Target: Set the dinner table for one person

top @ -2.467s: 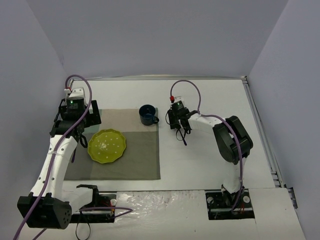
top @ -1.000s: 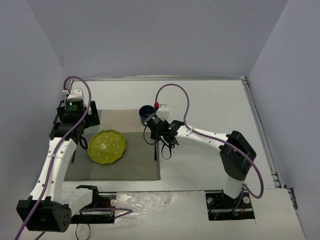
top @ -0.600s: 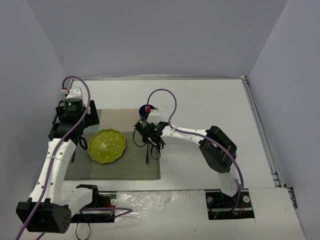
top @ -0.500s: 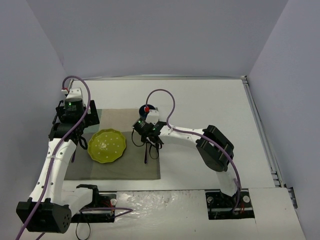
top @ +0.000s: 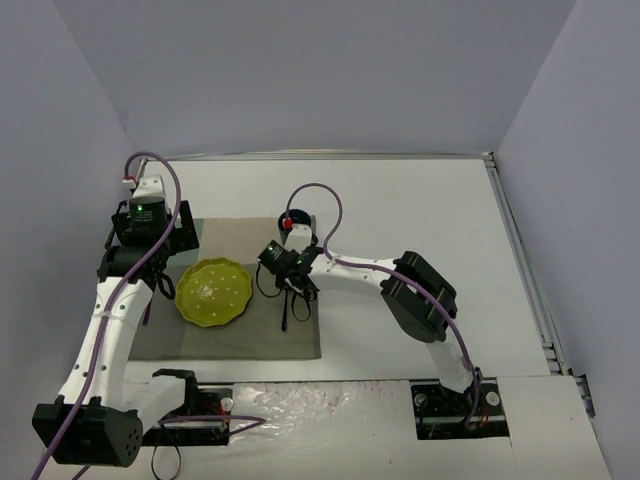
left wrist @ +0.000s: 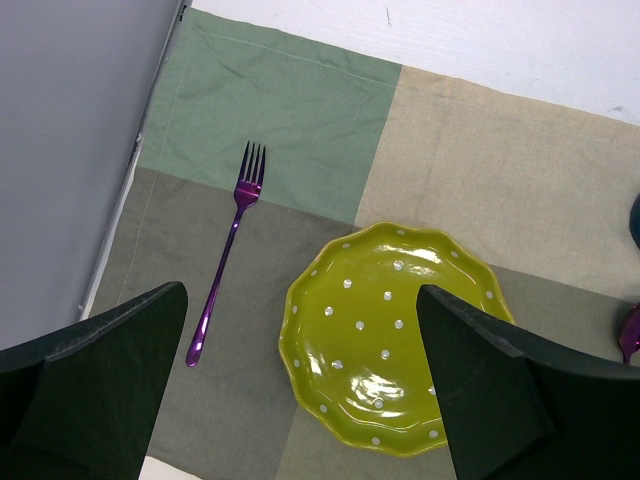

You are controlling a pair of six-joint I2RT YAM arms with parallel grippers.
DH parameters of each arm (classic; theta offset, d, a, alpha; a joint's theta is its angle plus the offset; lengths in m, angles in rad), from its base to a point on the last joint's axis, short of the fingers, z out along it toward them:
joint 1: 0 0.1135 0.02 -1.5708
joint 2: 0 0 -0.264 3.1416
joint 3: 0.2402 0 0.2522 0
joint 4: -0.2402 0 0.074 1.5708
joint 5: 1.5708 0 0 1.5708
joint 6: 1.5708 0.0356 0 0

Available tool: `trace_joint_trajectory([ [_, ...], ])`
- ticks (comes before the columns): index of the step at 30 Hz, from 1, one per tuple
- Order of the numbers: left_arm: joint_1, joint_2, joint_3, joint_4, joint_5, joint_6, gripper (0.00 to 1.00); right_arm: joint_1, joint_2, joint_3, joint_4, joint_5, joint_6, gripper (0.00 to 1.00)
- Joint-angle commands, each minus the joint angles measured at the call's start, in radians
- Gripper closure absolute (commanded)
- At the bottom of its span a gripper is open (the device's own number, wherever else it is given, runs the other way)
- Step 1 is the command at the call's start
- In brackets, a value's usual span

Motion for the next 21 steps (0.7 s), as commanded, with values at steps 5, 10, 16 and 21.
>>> trace_joint_trajectory([
  [5,-0.002,-0.017,0.020,0.046,-0.005,0.000,0.03,0.012,0.023,0.080,-0.010,0.026,0.007,1.00],
  [10,0.000,-0.019,0.020,0.047,-0.006,0.000,0.03,0.012,0.036,0.085,-0.018,0.023,-0.001,1.00],
  [16,0.000,-0.018,0.020,0.048,-0.006,0.001,0.03,0.014,0.047,0.097,-0.021,0.016,-0.019,1.00],
  [21,0.000,-0.017,0.019,0.048,-0.007,0.001,0.03,0.014,0.060,0.108,-0.023,0.003,-0.030,1.00],
])
